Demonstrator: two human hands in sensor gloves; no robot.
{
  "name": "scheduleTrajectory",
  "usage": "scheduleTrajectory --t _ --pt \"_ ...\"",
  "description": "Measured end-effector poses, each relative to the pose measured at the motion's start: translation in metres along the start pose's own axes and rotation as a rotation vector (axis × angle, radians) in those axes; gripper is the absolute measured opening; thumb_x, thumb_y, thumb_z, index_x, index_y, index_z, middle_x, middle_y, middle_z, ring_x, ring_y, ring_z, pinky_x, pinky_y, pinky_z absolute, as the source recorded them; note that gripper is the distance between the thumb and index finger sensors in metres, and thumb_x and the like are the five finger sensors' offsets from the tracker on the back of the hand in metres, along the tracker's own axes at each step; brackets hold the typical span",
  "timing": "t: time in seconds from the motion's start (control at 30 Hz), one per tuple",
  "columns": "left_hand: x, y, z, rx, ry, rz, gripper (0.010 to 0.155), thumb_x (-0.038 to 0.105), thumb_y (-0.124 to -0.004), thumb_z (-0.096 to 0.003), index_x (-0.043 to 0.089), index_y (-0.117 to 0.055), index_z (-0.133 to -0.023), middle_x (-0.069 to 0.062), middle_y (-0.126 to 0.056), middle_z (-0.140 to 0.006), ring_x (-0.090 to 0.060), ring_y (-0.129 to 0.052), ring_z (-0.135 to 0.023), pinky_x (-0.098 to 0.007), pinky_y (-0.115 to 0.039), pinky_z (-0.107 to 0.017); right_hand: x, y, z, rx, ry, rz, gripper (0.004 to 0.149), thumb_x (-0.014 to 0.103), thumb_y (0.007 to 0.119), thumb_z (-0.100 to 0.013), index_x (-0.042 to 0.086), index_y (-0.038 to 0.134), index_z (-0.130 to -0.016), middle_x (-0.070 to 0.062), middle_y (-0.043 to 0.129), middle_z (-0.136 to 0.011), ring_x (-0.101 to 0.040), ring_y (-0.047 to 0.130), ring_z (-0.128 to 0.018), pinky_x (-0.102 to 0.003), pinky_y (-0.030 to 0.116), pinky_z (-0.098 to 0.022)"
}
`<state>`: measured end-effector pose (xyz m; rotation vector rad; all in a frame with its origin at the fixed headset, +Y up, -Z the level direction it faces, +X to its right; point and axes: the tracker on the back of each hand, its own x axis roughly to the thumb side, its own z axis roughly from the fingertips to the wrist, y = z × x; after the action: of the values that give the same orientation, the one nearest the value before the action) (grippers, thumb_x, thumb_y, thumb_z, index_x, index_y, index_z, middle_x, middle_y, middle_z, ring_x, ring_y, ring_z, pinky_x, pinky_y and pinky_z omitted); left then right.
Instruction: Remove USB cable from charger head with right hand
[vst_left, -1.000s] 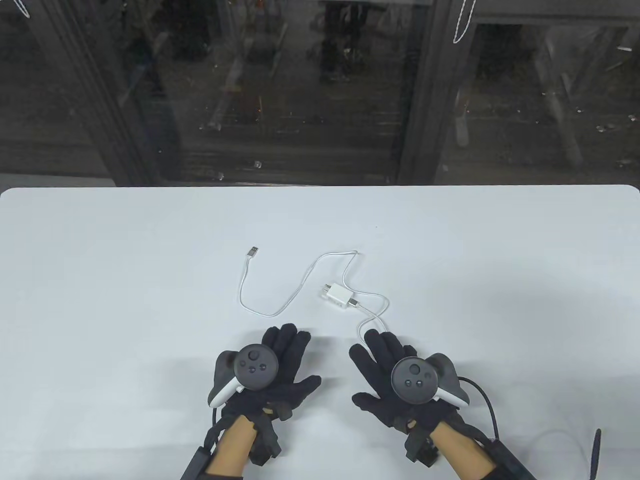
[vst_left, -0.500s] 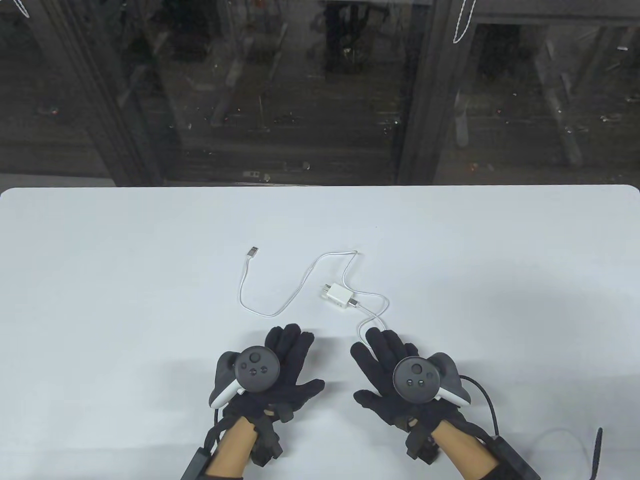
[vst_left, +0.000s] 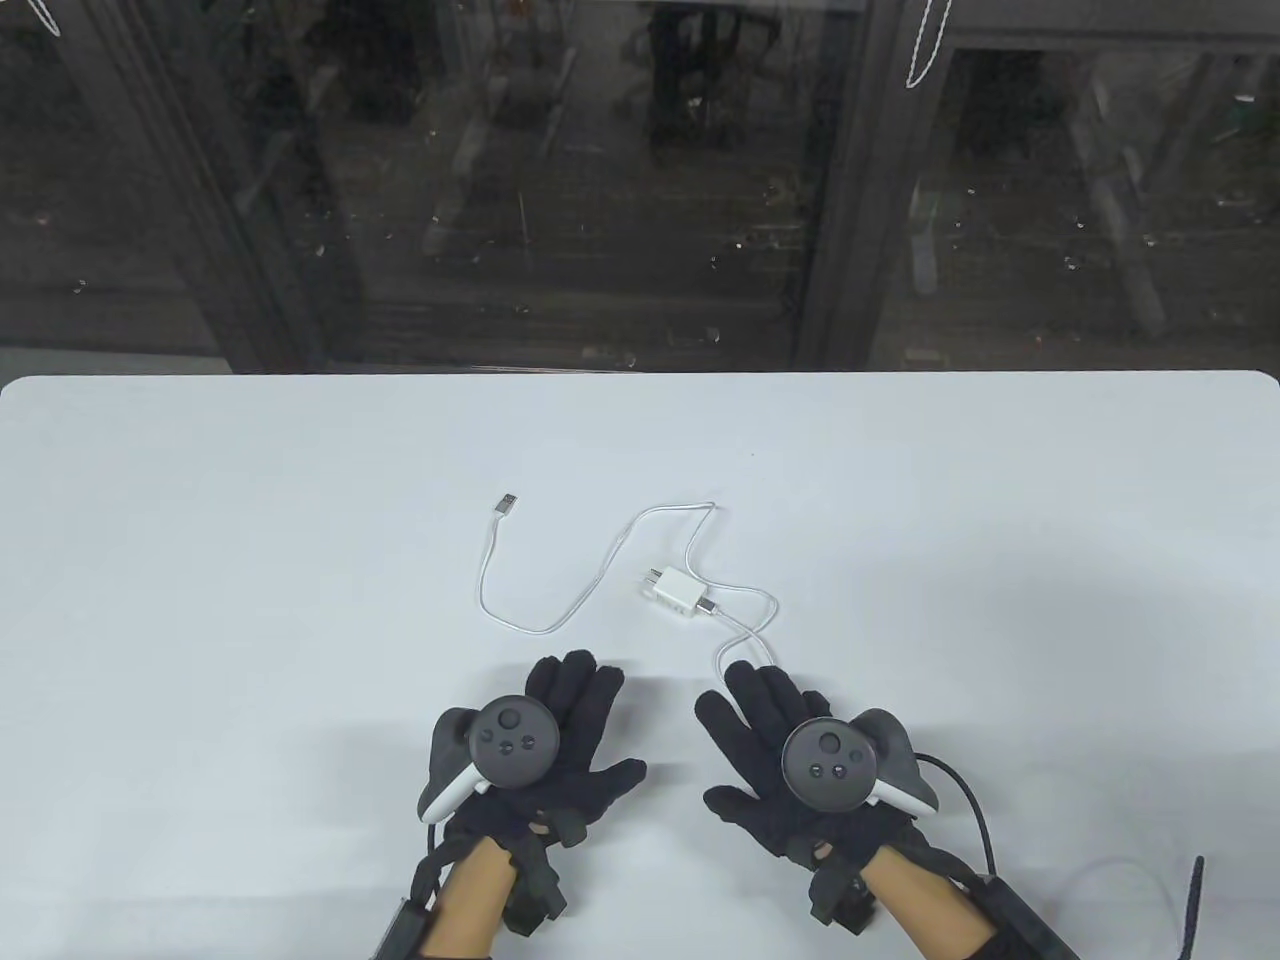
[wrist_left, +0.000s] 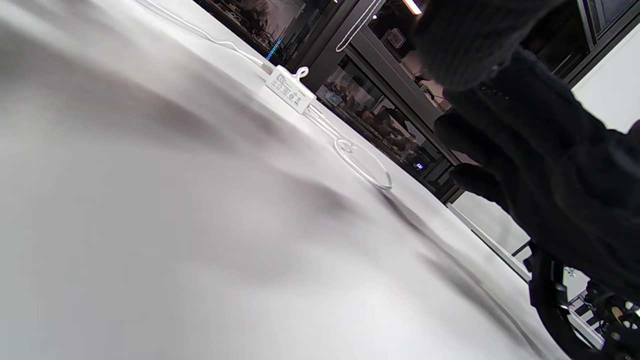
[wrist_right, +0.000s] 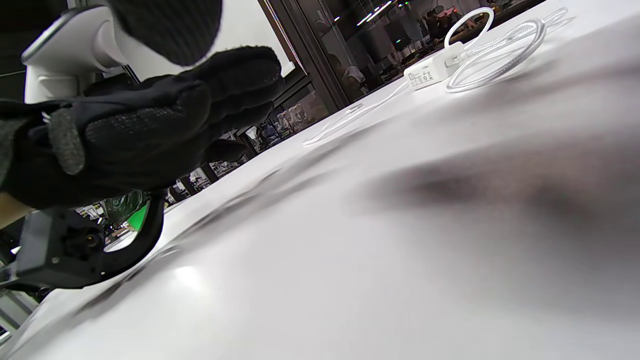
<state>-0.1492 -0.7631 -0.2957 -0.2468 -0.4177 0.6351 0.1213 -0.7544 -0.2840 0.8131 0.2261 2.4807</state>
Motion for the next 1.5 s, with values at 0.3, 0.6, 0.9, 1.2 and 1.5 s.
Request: scheduleTrajectory --t 0.3,0.6,0.9,1.2,1.5 --pt "0.001 0.000 0.001 0.009 -0.022 0.009 0.086 0.056 -0.072 -0.0511 0.026 -0.023 -0.114 -0.008 -0.009 -0.120 -0.043 0.000 -0.108 -0.080 -0.012 -0.061 -0.001 0.002 0.000 0.002 0.018 0.037 0.077 0.051 0.068 -0.048 0.030 0.021 -0.106 -0.010 0.001 -0.109 -0.050 0.008 -0.099 -0.075 0.016 -0.060" --pt "0.002 0.001 -0.001 0.002 -0.032 0.031 0.084 0.056 -0.071 -0.0516 0.025 -0.024 -0.115 -0.008 -0.010 -0.121 -0.044 -0.001 -0.108 -0.080 -0.012 -0.061 -0.001 0.002 0.000 -0.005 0.028 0.071 0.076 0.050 0.068 -0.048 0.029 0.024 -0.106 -0.011 0.005 -0.111 -0.051 0.010 -0.099 -0.075 0.016 -0.061" --pt "-0.002 0.014 0.001 0.067 -0.031 0.070 0.082 0.054 -0.071 -0.0522 0.024 -0.028 -0.115 -0.009 -0.012 -0.121 -0.044 -0.004 -0.108 -0.080 -0.014 -0.061 0.000 -0.018 -0.010 -0.146 0.069 0.045 0.079 0.047 0.071 -0.048 0.017 0.028 -0.107 -0.014 0.018 -0.113 -0.052 0.020 -0.101 -0.076 0.022 -0.063" --pt "-0.008 0.022 -0.002 0.065 -0.031 0.095 0.082 0.054 -0.070 -0.0531 0.024 -0.026 -0.115 -0.009 -0.012 -0.121 -0.045 -0.005 -0.109 -0.080 -0.015 -0.062 0.008 -0.059 -0.097 0.011 0.216 0.132 0.077 0.044 0.072 -0.049 0.017 0.029 -0.107 -0.014 0.017 -0.113 -0.052 0.023 -0.101 -0.073 0.030 -0.066" --pt "-0.003 0.021 -0.006 0.036 -0.056 0.106 0.082 0.054 -0.069 -0.0539 0.024 -0.024 -0.115 -0.009 -0.010 -0.121 -0.046 -0.005 -0.109 -0.080 -0.016 -0.062 -0.012 -0.035 -0.184 0.196 0.515 0.336 0.074 0.043 0.073 -0.048 0.017 0.036 -0.106 -0.016 0.035 -0.111 -0.049 0.044 -0.098 -0.068 0.042 -0.067"
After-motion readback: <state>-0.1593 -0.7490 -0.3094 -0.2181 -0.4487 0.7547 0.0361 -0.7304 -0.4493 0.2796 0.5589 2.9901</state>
